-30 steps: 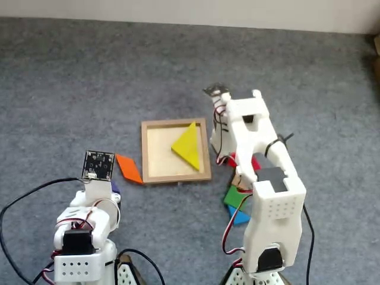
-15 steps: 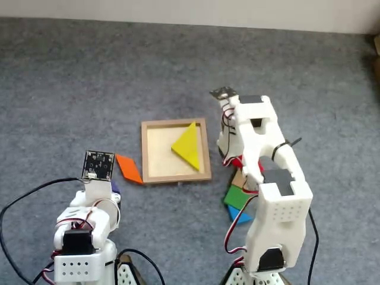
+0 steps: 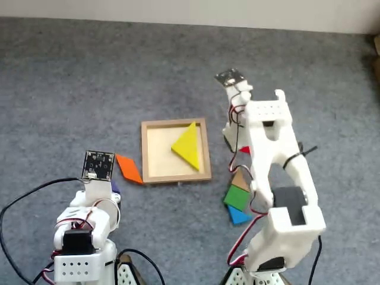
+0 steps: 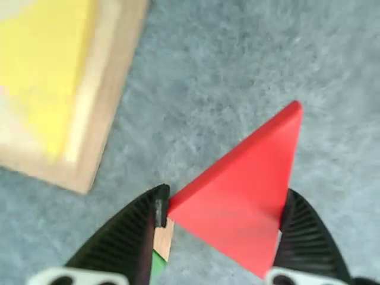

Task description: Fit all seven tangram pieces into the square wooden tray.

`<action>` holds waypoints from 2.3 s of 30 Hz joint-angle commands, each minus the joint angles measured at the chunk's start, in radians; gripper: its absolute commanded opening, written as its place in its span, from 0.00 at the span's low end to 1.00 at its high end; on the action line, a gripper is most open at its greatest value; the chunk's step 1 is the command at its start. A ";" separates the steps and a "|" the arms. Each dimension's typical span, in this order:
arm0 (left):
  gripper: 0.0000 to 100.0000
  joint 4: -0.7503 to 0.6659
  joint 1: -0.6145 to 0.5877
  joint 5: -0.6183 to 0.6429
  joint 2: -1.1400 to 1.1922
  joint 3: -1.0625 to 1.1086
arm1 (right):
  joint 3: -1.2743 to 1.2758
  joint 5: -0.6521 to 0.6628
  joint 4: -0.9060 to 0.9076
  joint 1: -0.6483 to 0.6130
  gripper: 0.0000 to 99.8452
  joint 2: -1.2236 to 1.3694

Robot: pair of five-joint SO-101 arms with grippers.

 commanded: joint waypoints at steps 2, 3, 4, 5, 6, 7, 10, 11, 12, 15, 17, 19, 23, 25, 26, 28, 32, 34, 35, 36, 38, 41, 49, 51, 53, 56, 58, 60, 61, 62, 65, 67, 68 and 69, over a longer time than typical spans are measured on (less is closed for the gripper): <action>0.03 0.003 -0.008 0.009 -0.001 0.021 | -0.004 0.086 0.012 -0.111 0.21 -0.101; 0.03 0.003 -0.008 0.009 -0.001 0.021 | -0.008 0.097 0.010 -0.136 0.21 -0.099; 0.03 0.003 -0.008 0.009 -0.001 0.021 | -0.012 0.109 0.010 -0.159 0.21 -0.096; 0.03 0.003 -0.008 0.009 -0.001 0.021 | -0.012 0.121 0.010 -0.180 0.21 -0.091; 0.03 0.003 -0.008 0.009 -0.001 0.021 | -0.012 0.144 0.008 -0.200 0.21 -0.085; 0.03 0.003 -0.008 0.009 -0.001 0.021 | -0.012 0.173 0.008 -0.222 0.21 -0.079; 0.03 0.003 -0.008 0.009 -0.001 0.021 | -0.013 0.276 -0.024 -0.272 0.21 -0.064; 0.03 0.003 -0.008 0.009 -0.001 0.021 | -0.012 0.311 -0.059 -0.286 0.21 -0.059; 0.03 0.003 -0.008 0.009 -0.001 0.021 | -0.007 0.345 -0.102 -0.295 0.21 -0.056; 0.03 0.003 -0.008 0.009 -0.001 0.021 | -0.004 0.434 -0.254 -0.320 0.21 -0.051; 0.03 0.003 -0.008 0.009 -0.001 0.021 | 0.027 0.468 -0.328 -0.337 0.21 -0.045; 0.03 0.003 -0.008 0.009 -0.001 0.021 | 0.061 0.493 -0.389 -0.363 0.21 -0.035; 0.03 0.003 -0.008 0.009 -0.001 0.021 | 0.094 0.508 -0.493 -0.414 0.21 -0.010; 0.03 0.003 -0.008 0.009 -0.001 0.021 | 0.093 0.508 -0.495 -0.432 0.21 0.008; 0.03 0.003 -0.008 0.009 -0.001 0.021 | 0.091 0.508 -0.495 -0.440 0.21 0.016; 0.03 0.003 -0.008 0.009 -0.001 0.021 | 0.087 0.508 -0.495 -0.449 0.22 0.028; 0.03 0.003 -0.008 0.009 -0.001 0.021 | 0.091 0.506 -0.495 -0.449 0.33 0.036; 0.03 0.003 -0.008 0.009 -0.001 0.021 | 0.093 0.506 -0.492 -0.449 0.36 0.035; 0.03 0.003 -0.008 0.009 -0.001 0.021 | 0.093 0.506 -0.492 -0.449 0.36 0.033; 0.03 0.003 -0.008 0.009 -0.001 0.021 | 0.090 0.506 -0.483 -0.449 0.36 0.031; 0.03 0.003 -0.008 0.009 -0.001 0.021 | 0.085 0.506 -0.421 -0.447 0.36 0.031; 0.03 0.003 -0.008 0.009 -0.001 0.021 | 0.054 0.506 -0.321 -0.446 0.33 0.005; 0.03 0.003 -0.008 0.009 -0.001 0.021 | 0.025 0.239 -0.202 -0.384 0.00 -0.171; 0.03 0.003 -0.008 0.009 -0.001 0.021 | 0.041 0.140 -0.205 -0.360 0.02 -0.173; 0.03 0.003 -0.008 0.009 -0.001 0.021 | 0.070 0.074 -0.242 -0.355 0.01 -0.171; 0.03 0.003 -0.008 0.009 -0.001 0.021 | 0.171 0.020 -0.361 -0.355 0.01 -0.173; 0.03 0.003 -0.008 0.009 -0.001 0.021 | 0.237 -0.003 -0.463 -0.355 0.01 -0.173; 0.03 0.003 -0.008 0.009 -0.001 0.021 | 0.300 -0.020 -0.564 -0.355 0.01 -0.173; 0.03 0.003 -0.008 0.009 -0.001 0.021 | 0.326 -0.026 -0.604 -0.355 0.01 -0.173; 0.03 0.003 -0.008 0.009 -0.001 0.021 | 0.351 -0.025 -0.638 -0.355 0.01 -0.173; 0.03 0.003 -0.008 0.009 -0.001 0.021 | 0.410 -0.025 -0.710 -0.352 0.01 -0.173; 0.03 0.003 -0.008 0.009 -0.001 0.021 | 0.438 -0.025 -0.739 -0.338 0.01 -0.171; 0.03 0.003 -0.008 0.009 -0.001 0.021 | 0.449 -0.025 -0.753 -0.331 0.01 -0.171; 0.03 0.003 -0.008 0.009 -0.001 0.021 | 0.460 -0.021 -0.766 -0.323 0.01 -0.171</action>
